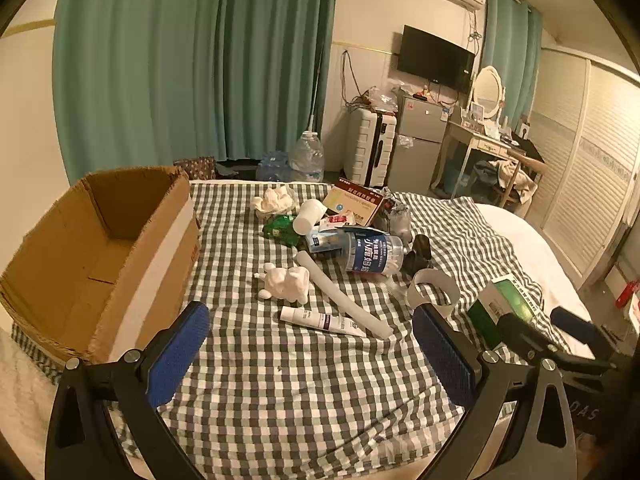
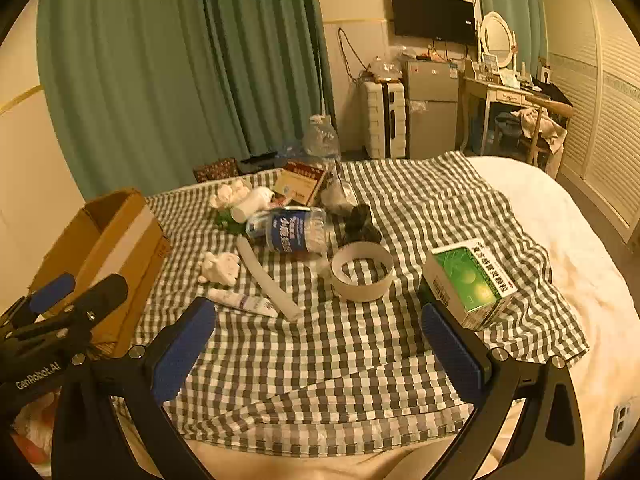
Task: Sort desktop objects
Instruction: 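Reach the right tool toward the brown tape roll, then grasp the tape roll with the right tool while the left tool grasps the white plush toy, then carry the plush toy and tape roll into the cardboard box and release both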
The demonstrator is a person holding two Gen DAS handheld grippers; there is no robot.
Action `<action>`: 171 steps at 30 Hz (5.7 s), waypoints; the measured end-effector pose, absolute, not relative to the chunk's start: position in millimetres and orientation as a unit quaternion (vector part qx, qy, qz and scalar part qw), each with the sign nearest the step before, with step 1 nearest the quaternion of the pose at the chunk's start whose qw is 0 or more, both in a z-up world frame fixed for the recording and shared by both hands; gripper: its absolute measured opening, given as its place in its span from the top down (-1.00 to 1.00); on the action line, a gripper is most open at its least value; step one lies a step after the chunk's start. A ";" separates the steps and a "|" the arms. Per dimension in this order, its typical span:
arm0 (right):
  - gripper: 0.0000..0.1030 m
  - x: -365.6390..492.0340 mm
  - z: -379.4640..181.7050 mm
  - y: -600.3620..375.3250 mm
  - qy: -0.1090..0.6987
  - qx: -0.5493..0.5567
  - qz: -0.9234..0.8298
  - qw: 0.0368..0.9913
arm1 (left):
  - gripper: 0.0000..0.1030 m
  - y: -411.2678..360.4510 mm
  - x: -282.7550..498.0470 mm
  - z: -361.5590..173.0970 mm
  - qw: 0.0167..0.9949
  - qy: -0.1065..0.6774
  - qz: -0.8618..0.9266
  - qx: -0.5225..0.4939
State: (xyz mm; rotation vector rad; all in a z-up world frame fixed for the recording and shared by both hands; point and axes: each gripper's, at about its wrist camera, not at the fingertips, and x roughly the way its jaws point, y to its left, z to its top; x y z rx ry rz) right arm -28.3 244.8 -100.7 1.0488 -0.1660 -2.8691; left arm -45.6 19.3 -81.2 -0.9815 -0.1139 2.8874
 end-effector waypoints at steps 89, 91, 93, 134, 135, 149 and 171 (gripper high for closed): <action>-0.62 -197.8 -239.7 264.0 -0.113 0.416 -0.902 -0.028 | -0.55 -23.8 -218.1 -231.0 0.071 -0.085 0.913 -0.391; -0.62 -194.9 -237.2 261.5 -0.112 0.415 -0.902 -0.024 | -0.55 -26.3 -214.1 -224.5 0.066 -0.090 0.915 -0.388; -0.62 -189.5 -233.6 258.4 -0.107 0.413 -0.904 -0.021 | -0.55 -27.3 -209.0 -215.3 0.059 -0.093 0.916 -0.385; -0.61 -50.5 -36.9 213.8 -0.091 0.363 -0.926 0.060 | -0.55 -30.1 -92.5 -7.0 0.080 -0.045 0.907 -0.410; -0.61 -48.4 -30.9 210.7 -0.089 0.360 -0.926 0.063 | -0.55 -35.0 -91.5 0.8 0.081 -0.045 0.908 -0.409; -0.61 -42.0 41.6 133.5 -0.045 0.329 -0.935 0.124 | -0.55 -116.8 -77.0 78.2 0.025 -0.014 0.925 -0.380; -0.61 -69.6 13.3 -16.6 -0.015 0.384 -0.900 0.207 | -0.55 -273.5 -77.5 15.6 -0.024 -0.081 0.925 -0.371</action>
